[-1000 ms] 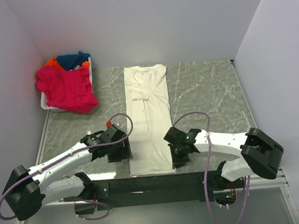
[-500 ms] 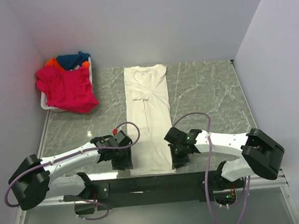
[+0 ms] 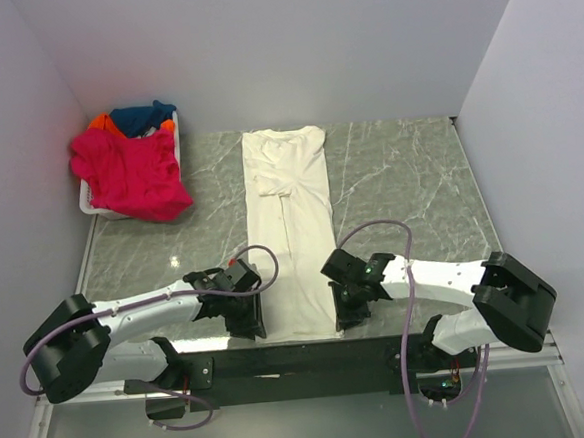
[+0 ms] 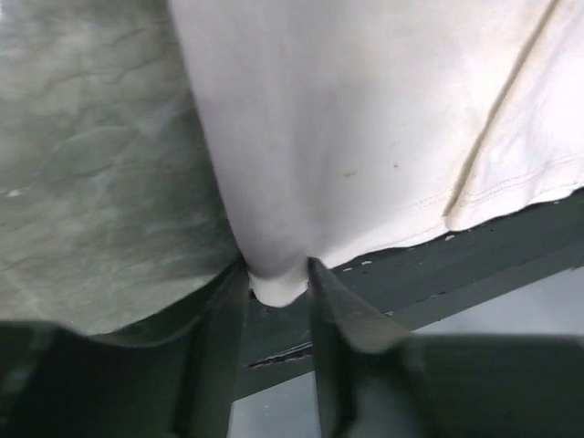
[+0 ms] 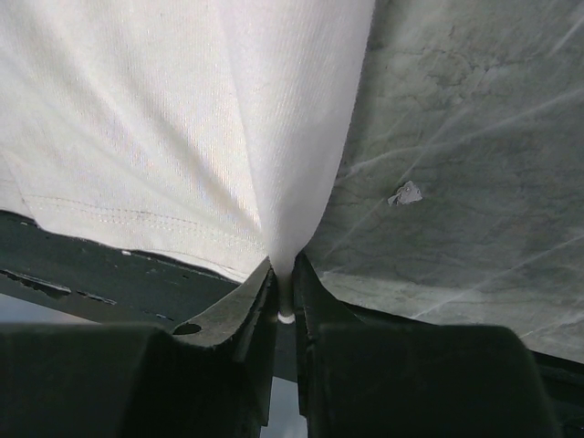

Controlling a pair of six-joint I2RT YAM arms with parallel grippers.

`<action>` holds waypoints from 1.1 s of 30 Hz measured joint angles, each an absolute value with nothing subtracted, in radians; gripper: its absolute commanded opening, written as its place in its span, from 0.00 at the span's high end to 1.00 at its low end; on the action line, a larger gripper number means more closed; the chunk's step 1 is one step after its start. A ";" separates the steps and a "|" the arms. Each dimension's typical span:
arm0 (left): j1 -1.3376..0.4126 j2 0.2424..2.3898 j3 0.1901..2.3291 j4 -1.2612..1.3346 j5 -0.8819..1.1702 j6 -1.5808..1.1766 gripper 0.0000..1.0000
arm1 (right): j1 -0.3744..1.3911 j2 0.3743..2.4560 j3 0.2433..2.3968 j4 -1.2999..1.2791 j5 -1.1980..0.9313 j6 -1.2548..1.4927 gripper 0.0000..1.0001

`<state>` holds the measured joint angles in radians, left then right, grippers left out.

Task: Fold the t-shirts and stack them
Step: Fold the tshirt

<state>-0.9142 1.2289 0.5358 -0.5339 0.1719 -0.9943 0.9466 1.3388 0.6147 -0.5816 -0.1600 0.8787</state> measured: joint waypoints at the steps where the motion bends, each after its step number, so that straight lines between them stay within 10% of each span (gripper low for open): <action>1: -0.914 1.233 0.533 -0.524 0.179 -0.995 0.74 | 0.947 1.339 0.615 -0.581 -0.160 0.879 0.84; 5: -0.914 1.251 0.523 -0.490 0.203 -1.001 1.00 | 0.947 1.336 0.612 -0.580 -0.162 0.884 0.90; 33: -0.866 1.131 0.709 -0.655 -0.039 -1.013 1.00 | 0.878 1.272 0.852 -0.791 -0.040 0.878 1.00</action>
